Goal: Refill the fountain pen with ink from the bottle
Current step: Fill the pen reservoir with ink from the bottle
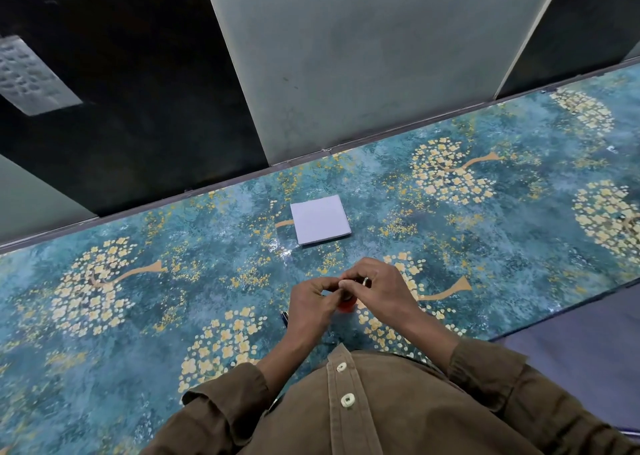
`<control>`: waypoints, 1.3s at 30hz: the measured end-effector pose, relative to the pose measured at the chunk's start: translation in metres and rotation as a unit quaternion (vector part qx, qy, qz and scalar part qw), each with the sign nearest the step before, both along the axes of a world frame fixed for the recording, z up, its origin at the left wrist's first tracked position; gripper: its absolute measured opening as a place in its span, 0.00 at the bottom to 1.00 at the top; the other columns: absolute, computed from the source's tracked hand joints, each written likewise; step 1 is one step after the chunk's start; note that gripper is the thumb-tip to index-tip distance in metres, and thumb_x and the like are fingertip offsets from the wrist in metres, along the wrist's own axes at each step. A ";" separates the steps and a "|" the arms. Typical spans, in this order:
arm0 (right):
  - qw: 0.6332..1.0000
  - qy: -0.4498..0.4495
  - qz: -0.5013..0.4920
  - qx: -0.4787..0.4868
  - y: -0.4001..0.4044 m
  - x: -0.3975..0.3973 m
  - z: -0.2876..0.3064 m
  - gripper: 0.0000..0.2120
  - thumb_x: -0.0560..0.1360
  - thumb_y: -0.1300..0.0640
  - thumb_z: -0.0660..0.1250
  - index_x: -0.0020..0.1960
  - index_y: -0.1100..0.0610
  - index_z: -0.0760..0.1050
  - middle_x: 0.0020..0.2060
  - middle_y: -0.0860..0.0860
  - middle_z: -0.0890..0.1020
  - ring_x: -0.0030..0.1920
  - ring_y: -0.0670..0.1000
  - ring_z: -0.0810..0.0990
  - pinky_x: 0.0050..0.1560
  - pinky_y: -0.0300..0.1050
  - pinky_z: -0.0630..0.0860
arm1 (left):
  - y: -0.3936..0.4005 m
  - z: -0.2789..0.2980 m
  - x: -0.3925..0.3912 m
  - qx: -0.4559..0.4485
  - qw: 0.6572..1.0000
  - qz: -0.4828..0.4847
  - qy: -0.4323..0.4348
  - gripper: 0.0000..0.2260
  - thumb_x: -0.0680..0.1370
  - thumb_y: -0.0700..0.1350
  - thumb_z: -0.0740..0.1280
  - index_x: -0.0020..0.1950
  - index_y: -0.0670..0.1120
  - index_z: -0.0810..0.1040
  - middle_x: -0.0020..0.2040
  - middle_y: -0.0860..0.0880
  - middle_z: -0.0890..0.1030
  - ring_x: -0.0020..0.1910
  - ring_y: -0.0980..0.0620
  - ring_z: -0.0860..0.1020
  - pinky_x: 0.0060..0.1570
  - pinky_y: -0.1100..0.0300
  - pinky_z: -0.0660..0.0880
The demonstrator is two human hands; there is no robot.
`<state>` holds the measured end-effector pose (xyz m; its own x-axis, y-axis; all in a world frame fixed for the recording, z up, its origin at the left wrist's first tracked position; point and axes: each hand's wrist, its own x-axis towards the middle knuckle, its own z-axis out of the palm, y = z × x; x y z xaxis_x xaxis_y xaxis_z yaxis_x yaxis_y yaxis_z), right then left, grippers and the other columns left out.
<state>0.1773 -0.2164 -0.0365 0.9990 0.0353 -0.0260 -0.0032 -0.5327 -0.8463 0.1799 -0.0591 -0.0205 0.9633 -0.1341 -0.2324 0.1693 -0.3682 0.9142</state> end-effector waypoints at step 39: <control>0.998 0.057 0.025 0.013 -0.003 0.007 0.006 0.02 0.72 0.57 0.75 0.43 0.51 0.84 0.40 0.46 0.81 0.41 0.44 0.79 0.42 0.30 0.71 | 0.000 0.002 0.006 -0.010 0.999 0.010 0.034 0.08 0.71 0.38 0.73 0.39 0.51 0.88 0.35 0.52 0.87 0.36 0.56 0.85 0.37 0.65 0.79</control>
<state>0.1845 -0.2190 -0.0308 0.9867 0.0867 -0.1378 -0.0743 -0.5131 -0.8551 0.1861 -0.0588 -0.0188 0.9481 -0.1206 -0.2944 0.2379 -0.3457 0.9077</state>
